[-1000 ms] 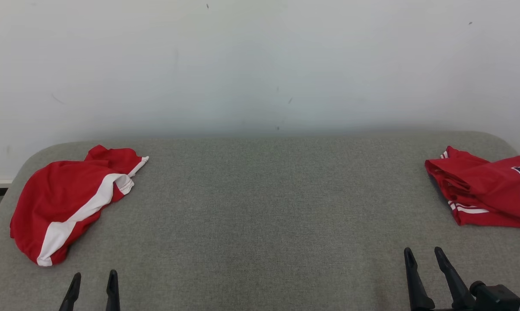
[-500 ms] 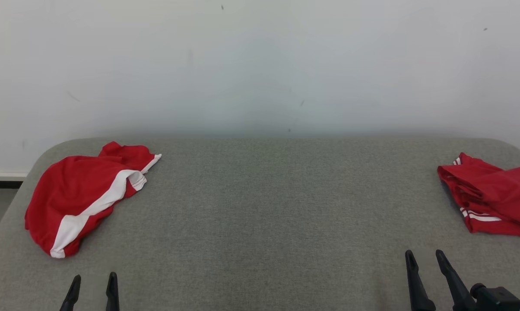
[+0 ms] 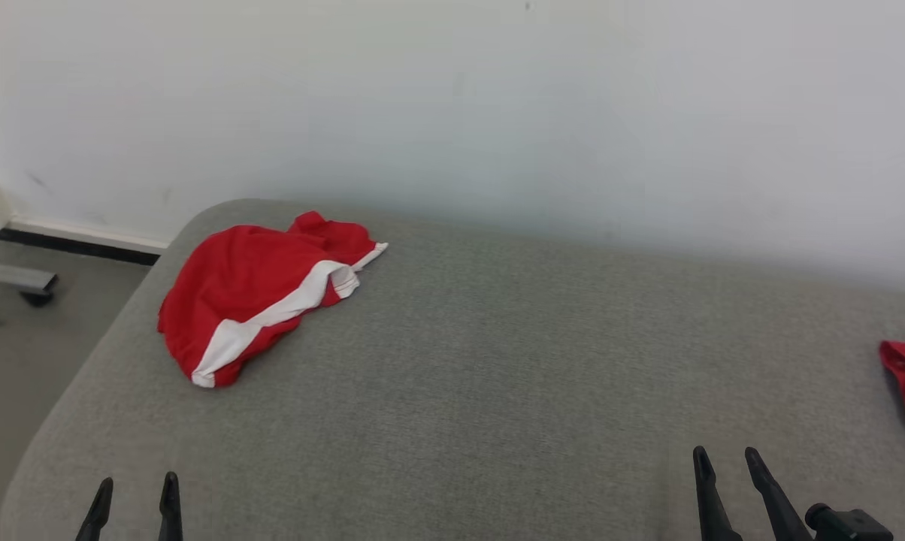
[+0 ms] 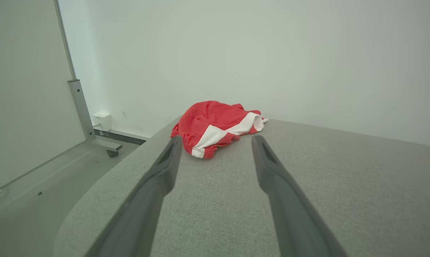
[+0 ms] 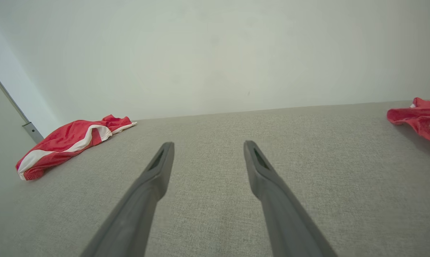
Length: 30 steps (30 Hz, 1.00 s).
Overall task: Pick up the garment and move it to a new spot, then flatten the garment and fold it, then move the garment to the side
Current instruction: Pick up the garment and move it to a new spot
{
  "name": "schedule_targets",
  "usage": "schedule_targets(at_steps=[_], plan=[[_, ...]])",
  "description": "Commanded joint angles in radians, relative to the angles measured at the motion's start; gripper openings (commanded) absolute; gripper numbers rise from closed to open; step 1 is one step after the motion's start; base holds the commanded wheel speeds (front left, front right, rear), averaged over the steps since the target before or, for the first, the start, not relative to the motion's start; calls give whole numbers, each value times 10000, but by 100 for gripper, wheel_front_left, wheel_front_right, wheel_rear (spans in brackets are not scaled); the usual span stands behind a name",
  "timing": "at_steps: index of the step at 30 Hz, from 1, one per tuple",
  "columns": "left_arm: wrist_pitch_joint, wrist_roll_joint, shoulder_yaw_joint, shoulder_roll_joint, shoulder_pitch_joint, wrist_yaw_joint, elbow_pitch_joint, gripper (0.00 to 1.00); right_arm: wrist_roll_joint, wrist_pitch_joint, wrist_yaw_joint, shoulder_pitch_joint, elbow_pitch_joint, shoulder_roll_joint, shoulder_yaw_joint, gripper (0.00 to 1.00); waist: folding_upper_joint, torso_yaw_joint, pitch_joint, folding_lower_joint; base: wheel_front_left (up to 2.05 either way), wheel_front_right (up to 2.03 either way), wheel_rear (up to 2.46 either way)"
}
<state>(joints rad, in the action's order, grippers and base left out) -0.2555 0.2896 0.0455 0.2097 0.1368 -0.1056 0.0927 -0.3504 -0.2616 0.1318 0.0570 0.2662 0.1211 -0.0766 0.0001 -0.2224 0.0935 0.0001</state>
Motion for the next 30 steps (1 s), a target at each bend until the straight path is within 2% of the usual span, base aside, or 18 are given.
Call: schedule_targets(at_steps=[1, 5, 12, 24, 30], plan=[[37, -84, 59, 73, -54, 92, -61, 100, -32, -45, -26, 32, 33, -78, -24, 100, -1, -1135, -9, -1, 0, 0, 0], [120, -97, 89, 172, 33, 172, -162, 100, -60, -46, -26, -4, 95, -120, -18, 100, -1, -1814, -21, -1, 0, 0, 0], [164, -27, 233, 284, 199, 350, -297, 100, -34, -46, -26, -164, 153, -180, -153, 100, -1, -2478, -152, -1, 0, 0, 0], [41, 62, 545, 365, 392, 632, -477, 100, -104, -45, -26, -514, 418, -21, -418, 100, -1, -2626, -348, -1, 0, 0, 0], [372, -19, 341, 749, -357, 437, -305, 100, -78, -45, -26, -353, 293, 25, -100, 100, -1, -2471, -434, -1, 0, 0, 0]])
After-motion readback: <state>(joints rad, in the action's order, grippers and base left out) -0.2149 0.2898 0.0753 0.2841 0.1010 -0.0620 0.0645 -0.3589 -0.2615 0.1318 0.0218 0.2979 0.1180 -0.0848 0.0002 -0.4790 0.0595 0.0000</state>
